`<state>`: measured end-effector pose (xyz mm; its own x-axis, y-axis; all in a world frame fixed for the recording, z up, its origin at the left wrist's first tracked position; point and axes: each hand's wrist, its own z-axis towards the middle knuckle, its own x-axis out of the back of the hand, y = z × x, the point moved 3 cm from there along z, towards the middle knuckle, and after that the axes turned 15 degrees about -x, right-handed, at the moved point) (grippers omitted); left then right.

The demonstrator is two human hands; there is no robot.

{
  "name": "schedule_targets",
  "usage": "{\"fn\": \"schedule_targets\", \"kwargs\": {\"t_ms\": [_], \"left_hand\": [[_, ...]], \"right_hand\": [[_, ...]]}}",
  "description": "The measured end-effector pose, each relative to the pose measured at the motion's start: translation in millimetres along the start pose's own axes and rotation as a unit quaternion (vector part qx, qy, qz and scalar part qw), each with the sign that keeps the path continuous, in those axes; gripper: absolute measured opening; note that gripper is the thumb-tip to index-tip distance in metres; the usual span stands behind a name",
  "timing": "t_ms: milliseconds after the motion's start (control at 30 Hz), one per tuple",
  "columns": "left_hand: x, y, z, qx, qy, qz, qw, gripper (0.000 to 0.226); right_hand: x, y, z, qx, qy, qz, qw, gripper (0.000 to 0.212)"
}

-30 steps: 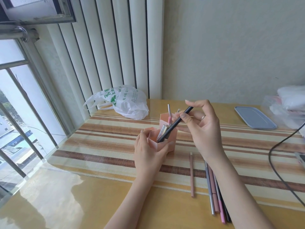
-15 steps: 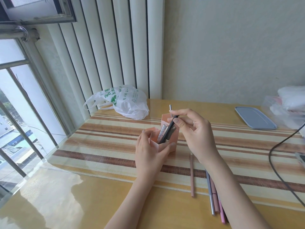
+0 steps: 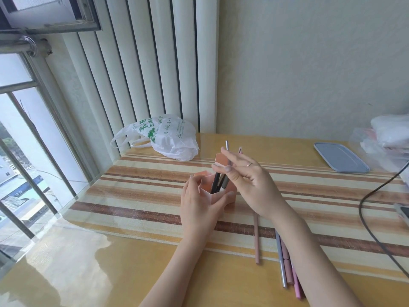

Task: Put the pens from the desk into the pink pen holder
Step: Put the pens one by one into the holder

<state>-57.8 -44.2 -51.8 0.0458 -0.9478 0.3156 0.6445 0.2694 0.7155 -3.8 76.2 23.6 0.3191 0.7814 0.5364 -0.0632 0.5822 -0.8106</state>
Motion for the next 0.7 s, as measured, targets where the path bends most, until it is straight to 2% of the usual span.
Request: {"fn": "schedule_targets", "kwargs": {"t_ms": [100,167,267,300,367,433,500,600,700], "left_hand": [[-1,-1,0,0.007,-0.001,0.005,1.0,0.063],[-2,-2,0,0.013,0.001,0.002,1.0,0.063],[-2,-3,0,0.008,0.004,0.0,1.0,0.062],[-2,-3,0,0.006,0.005,0.0,1.0,0.062],[-2,-3,0,0.005,0.006,-0.002,1.0,0.062],[-1,-2,0,0.005,0.007,-0.004,1.0,0.06],[-1,-2,0,0.003,0.008,-0.004,1.0,0.057],[0,-2,0,-0.001,0.01,-0.002,1.0,0.055],[0,-2,0,-0.005,0.011,0.004,1.0,0.055]], "right_hand": [[14,2,-1,-0.008,0.015,0.108,0.994,0.039],[29,6,-1,-0.008,0.069,0.159,0.985,0.029],[49,17,-1,-0.039,0.117,0.108,0.986,0.014],[52,23,-1,-0.07,0.102,0.056,0.991,0.013],[52,37,-1,-0.149,0.017,-0.07,0.986,0.028],[43,50,-3,-0.209,-0.095,-0.159,0.96,0.046],[31,58,-7,-0.234,-0.179,-0.232,0.927,0.052],[18,67,-11,-0.246,-0.254,-0.286,0.891,0.048],[14,72,-11,-0.236,-0.255,-0.28,0.895,0.033]]}}
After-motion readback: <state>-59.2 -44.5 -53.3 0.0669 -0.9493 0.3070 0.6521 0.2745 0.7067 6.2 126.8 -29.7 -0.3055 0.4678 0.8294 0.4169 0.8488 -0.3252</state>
